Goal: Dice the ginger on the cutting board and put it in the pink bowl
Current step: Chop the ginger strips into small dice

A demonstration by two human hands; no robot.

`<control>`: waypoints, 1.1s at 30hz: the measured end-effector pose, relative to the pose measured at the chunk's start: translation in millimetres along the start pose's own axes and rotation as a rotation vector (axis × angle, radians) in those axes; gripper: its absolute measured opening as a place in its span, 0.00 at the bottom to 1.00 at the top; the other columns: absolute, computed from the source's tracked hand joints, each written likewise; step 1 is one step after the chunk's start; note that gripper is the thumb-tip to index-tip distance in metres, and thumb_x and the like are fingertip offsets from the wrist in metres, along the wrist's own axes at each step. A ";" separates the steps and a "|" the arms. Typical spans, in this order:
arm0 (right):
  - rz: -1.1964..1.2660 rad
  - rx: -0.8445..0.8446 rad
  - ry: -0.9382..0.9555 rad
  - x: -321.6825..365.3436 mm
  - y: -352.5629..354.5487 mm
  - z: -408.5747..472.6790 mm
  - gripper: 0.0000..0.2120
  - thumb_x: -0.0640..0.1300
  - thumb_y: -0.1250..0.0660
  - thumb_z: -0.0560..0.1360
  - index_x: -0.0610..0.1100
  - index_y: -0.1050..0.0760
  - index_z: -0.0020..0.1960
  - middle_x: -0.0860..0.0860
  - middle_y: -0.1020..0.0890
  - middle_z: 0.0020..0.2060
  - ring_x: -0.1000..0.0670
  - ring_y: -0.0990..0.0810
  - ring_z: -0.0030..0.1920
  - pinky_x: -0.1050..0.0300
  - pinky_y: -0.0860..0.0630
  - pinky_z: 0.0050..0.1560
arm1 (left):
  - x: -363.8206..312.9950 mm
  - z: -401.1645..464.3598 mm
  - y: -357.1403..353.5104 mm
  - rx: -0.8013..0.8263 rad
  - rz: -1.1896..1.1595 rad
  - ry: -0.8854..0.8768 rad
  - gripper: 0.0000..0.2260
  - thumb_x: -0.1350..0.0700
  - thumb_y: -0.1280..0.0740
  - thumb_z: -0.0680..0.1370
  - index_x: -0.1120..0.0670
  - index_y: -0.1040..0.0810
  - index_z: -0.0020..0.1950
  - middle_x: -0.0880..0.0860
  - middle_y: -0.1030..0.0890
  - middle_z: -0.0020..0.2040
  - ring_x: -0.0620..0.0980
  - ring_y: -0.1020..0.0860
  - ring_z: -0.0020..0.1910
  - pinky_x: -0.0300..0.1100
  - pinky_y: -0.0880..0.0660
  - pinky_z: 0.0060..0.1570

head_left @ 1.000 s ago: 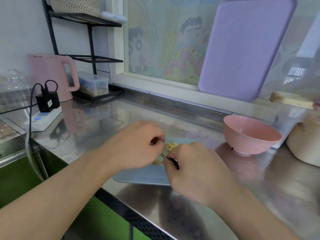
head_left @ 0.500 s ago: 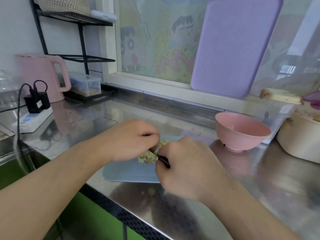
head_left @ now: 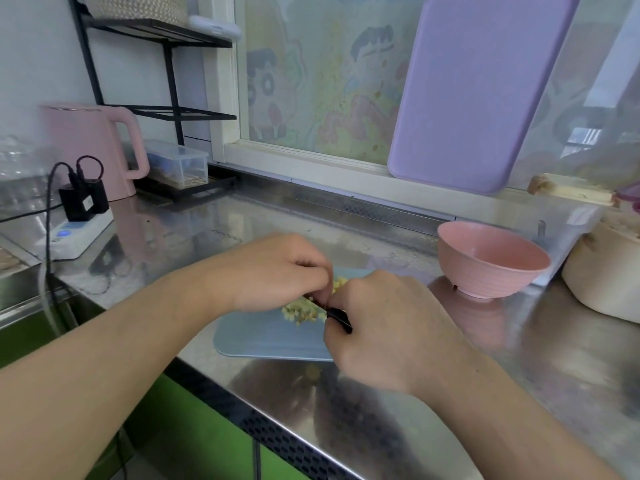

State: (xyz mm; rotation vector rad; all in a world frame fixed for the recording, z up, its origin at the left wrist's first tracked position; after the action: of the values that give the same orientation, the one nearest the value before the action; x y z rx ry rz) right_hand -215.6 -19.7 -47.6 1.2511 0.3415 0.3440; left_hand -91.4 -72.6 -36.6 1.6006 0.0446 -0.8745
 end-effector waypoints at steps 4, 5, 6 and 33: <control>-0.050 -0.001 0.011 0.5 3.6 -0.7 0.15 0.52 0.40 0.76 0.47 0.39 0.35 0.49 0.31 0.29 0.47 0.33 0.28 0.53 0.44 0.28 | 5.6 12.5 -0.7 0.007 0.070 0.030 0.15 0.50 0.39 0.81 0.44 0.15 0.41 0.39 0.15 0.43 0.40 0.19 0.48 0.50 0.22 0.58; -0.056 0.000 0.011 -0.5 4.0 -0.8 0.15 0.52 0.41 0.76 0.46 0.37 0.35 0.49 0.30 0.29 0.47 0.32 0.29 0.53 0.43 0.28 | 6.5 14.0 0.8 -0.005 0.045 0.036 0.15 0.52 0.39 0.82 0.45 0.14 0.42 0.39 0.15 0.44 0.38 0.19 0.48 0.48 0.22 0.58; -0.060 -0.001 0.012 -1.5 4.1 -0.9 0.15 0.52 0.41 0.76 0.45 0.34 0.35 0.49 0.29 0.29 0.46 0.31 0.29 0.53 0.43 0.28 | 8.1 14.6 4.4 -0.040 0.010 0.038 0.15 0.53 0.38 0.82 0.46 0.14 0.43 0.39 0.14 0.44 0.38 0.18 0.47 0.48 0.21 0.59; -0.095 -0.012 0.134 7.3 2.2 -3.4 0.15 0.56 0.44 0.77 0.47 0.27 0.44 0.49 0.26 0.34 0.41 0.20 0.39 0.51 0.37 0.34 | 14.2 26.3 -11.4 0.133 0.160 0.042 0.20 0.43 0.45 0.78 0.46 0.15 0.50 0.44 0.16 0.53 0.44 0.21 0.55 0.47 0.25 0.63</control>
State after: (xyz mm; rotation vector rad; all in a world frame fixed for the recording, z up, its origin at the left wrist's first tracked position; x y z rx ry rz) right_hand -210.6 -13.0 -47.0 1.1984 0.5114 0.3489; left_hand -100.1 -98.7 -52.9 1.7207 -0.1130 -0.7327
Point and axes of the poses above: each hand's wrist, its own z-axis towards the middle knuckle, its own y-axis out of the back of the hand, x = y × z, the point moved 5 cm from there along z, towards the middle knuckle
